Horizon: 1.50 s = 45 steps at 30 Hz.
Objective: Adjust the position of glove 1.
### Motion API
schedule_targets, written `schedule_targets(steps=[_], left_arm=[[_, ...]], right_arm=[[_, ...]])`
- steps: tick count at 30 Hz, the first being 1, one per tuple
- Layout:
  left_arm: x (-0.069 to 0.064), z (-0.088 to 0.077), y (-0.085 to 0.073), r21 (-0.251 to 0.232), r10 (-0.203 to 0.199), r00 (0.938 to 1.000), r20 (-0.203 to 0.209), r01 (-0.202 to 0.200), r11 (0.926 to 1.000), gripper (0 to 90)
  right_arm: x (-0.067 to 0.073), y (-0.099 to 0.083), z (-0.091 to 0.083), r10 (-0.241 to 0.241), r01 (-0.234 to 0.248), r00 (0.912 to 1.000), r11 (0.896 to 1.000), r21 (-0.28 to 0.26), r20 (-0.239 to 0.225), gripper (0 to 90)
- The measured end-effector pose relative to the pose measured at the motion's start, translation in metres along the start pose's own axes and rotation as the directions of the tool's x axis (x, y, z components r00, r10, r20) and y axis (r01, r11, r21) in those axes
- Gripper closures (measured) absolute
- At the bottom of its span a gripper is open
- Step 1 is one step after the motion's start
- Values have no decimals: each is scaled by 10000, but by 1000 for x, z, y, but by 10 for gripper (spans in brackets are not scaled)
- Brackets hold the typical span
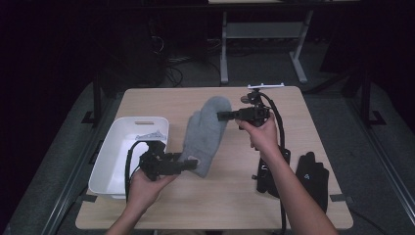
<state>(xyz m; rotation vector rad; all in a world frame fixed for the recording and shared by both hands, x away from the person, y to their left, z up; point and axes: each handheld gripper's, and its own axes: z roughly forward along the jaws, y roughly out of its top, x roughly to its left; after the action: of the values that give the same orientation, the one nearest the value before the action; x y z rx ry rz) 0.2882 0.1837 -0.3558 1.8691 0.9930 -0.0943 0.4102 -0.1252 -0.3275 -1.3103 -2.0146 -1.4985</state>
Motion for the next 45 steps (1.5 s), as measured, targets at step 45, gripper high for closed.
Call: schedule_targets(steps=[45], left_arm=[[26, -67, -8, -766, -564, 9974, -445, 529, 9957, 393]], right_arm=[[46, 27, 62, -161, 182, 9966, 9995, 255, -813, 753]])
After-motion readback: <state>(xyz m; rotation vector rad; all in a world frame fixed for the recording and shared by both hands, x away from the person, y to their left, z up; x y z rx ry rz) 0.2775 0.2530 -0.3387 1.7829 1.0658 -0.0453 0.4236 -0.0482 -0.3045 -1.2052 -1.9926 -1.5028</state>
